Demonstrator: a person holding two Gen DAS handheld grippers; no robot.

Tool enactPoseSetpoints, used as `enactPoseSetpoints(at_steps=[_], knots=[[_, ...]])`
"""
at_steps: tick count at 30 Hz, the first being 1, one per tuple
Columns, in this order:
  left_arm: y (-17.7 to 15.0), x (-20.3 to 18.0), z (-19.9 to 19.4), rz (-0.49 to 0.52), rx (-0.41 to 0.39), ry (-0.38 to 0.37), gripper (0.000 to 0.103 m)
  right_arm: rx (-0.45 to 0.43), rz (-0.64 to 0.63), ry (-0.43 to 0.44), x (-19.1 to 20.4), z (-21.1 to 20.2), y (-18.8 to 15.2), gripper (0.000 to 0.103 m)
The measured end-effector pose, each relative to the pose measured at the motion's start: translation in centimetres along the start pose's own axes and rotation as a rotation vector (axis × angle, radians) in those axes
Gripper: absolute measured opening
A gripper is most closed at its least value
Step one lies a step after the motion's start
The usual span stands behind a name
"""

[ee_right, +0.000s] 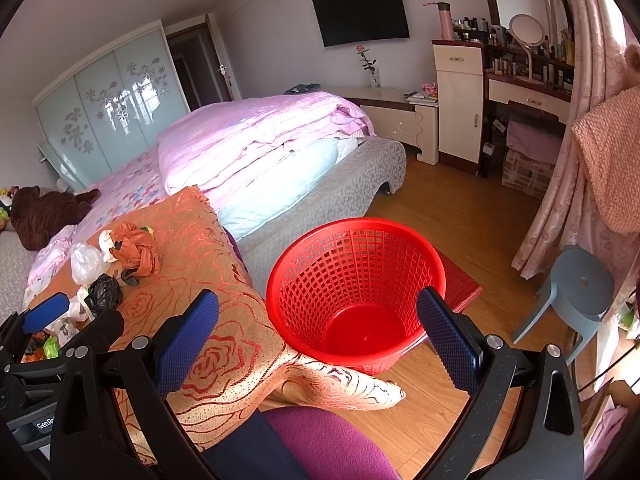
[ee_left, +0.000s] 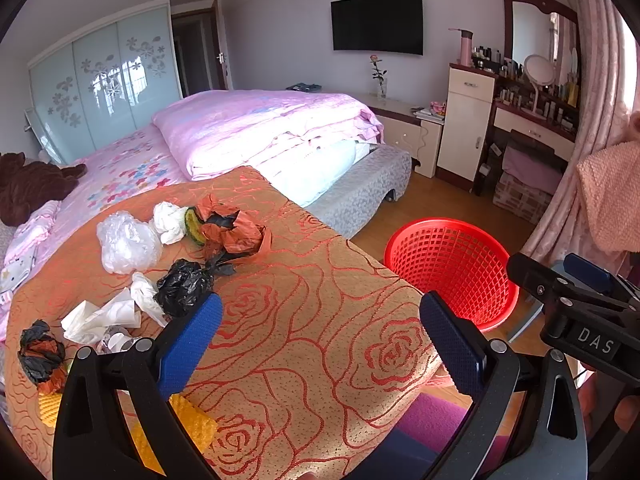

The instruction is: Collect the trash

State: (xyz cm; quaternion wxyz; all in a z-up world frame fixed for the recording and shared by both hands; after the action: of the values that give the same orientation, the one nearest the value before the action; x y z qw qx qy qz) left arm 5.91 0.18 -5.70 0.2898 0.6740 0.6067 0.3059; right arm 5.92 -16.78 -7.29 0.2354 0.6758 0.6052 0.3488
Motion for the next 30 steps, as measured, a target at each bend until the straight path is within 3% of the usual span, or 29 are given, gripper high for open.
enactPoseSetpoints(at_steps=[30], knots=[[0.1,0.0,0.0,-0.002,0.0,0.003,0.095,-0.095,-0.03,-0.021,0.6,-1.4,0.7,0.096]])
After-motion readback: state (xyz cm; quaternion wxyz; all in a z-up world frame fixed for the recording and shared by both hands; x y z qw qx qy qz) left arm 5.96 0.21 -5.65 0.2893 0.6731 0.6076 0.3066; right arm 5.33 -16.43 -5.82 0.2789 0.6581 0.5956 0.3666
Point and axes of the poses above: each gripper's, at about its wrist camera, not at the fingertips, and z roughly the way its jaws point, x to its left, y to its top, the point moved 7 cm from there along z, roughly the way its jaws point
